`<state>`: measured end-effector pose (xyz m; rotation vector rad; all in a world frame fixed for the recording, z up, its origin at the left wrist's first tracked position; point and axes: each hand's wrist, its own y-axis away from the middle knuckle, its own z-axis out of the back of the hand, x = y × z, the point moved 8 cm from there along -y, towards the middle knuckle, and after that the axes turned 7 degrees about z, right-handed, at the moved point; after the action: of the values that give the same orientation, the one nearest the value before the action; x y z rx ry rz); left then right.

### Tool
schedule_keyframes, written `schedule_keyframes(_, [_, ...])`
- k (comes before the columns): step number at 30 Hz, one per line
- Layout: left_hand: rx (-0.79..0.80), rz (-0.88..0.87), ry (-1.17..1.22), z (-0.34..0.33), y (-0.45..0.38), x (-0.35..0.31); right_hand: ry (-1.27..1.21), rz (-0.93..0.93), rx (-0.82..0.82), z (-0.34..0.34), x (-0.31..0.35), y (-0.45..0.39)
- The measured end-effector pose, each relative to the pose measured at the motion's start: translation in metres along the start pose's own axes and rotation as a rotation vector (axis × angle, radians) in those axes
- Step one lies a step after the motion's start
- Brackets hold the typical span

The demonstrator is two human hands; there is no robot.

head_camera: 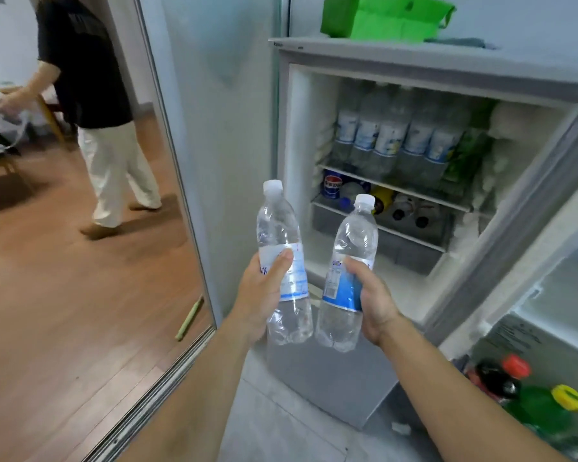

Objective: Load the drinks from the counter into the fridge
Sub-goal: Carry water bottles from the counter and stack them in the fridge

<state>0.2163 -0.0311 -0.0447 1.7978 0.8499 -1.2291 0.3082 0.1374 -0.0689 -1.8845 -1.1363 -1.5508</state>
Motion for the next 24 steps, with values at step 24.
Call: schedule_keyframes(24, [0.145,-0.259,-0.265,-0.152,-0.279,-0.091,0.03,0.475,-0.66,0.113,0.15,-0.202])
